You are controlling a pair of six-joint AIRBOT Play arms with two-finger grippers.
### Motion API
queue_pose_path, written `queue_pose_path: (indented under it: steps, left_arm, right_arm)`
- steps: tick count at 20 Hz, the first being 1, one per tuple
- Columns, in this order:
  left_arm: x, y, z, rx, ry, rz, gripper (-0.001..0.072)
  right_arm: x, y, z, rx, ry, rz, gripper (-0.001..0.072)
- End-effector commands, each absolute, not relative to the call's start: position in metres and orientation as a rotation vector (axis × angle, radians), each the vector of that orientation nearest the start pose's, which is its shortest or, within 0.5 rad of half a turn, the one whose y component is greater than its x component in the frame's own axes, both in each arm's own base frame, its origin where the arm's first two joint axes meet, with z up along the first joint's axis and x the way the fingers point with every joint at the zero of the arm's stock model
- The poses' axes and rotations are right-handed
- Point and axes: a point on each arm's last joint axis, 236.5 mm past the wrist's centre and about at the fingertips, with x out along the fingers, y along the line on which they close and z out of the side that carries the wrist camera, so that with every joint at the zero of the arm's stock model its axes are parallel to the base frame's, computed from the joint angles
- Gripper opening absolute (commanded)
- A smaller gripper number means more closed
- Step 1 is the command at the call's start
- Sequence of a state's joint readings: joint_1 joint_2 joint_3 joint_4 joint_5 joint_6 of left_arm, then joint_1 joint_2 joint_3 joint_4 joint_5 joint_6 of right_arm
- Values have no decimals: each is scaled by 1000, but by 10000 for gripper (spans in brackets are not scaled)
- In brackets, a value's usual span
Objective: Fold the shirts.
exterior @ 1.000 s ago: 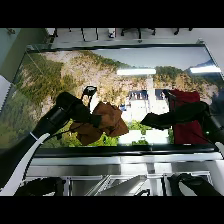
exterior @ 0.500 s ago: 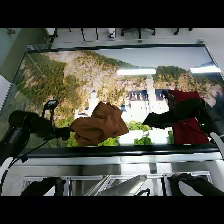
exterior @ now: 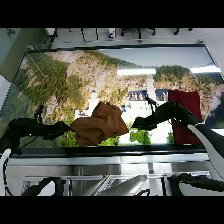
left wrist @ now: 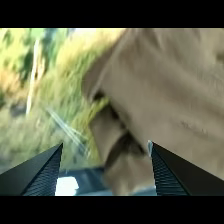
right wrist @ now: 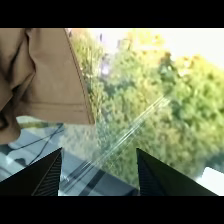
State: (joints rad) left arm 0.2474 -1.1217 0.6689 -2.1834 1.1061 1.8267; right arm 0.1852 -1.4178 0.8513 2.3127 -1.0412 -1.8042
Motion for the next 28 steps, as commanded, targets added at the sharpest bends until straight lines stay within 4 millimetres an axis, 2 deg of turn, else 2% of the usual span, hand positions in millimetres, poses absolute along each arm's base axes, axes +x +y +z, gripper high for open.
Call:
queue_pose_path:
  steps: [1, 4, 9, 10, 11, 12, 14, 15, 16, 17, 18, 19, 20, 21, 22, 24, 25, 26, 27, 28]
  left_arm:
    - [314, -52, -78, -649, 1379, -225, 602]
    - [332, -59, -94, -636, 1419, -243, 601]
    - [331, -86, -114, -591, 1527, -334, 594]
    - [330, -87, -114, -584, 1538, -352, 415]
    - [328, -88, -113, -580, 1541, -361, 213]
    - [328, -88, -111, -579, 1539, -362, 128]
    - [331, -84, -102, -576, 1515, -366, 114]
    - [333, -82, -95, -576, 1495, -367, 91]
    - [336, -78, -84, -570, 1460, -363, 17]
    - [342, -73, -67, -565, 1405, -357, 16]
    - [349, -66, -45, -555, 1338, -351, 17]
    - [355, -58, -14, -534, 1261, -351, 16]
    - [360, -51, 21, -505, 1180, -357, 16]
    - [364, -44, 67, -460, 1075, -360, 16]
    - [367, -34, 122, -418, 939, -337, 16]
    - [361, -17, 239, -331, 618, -262, 16]
    - [346, -14, 306, -275, 435, -229, 16]
    - [323, -15, 368, -212, 265, -204, 16]
    - [295, -19, 420, -164, 121, -184, 16]
    - [267, -25, 463, -134, -6, -166, 16]
  right_arm:
    - [300, 212, -104, 460, 1525, 502, 502]
    - [301, 221, -113, 481, 1533, 496, 501]
    - [294, 239, -123, 493, 1552, 508, 498]
    - [292, 244, -124, 487, 1560, 517, 396]
    - [291, 248, -125, 477, 1564, 527, 193]
    - [291, 253, -126, 469, 1566, 537, 106]
    - [296, 261, -121, 456, 1551, 559, 19]
    - [302, 265, -114, 459, 1534, 572, 20]
    - [309, 269, -105, 461, 1517, 591, 19]
    - [318, 273, -89, 459, 1489, 618, 19]
    - [330, 275, -67, 460, 1447, 649, 19]
    - [344, 274, -39, 460, 1394, 680, 19]
    - [359, 270, 0, 462, 1319, 713, 19]
    - [373, 261, 42, 462, 1232, 736, 19]
    - [385, 250, 87, 457, 1130, 749, 19]
    - [396, 219, 210, 422, 825, 757, 19]
    - [388, 201, 276, 390, 660, 750, 19]
    - [373, 185, 333, 356, 516, 740, 19]
    - [348, 170, 390, 314, 368, 727, 19]
    - [322, 158, 433, 271, 249, 707, 19]
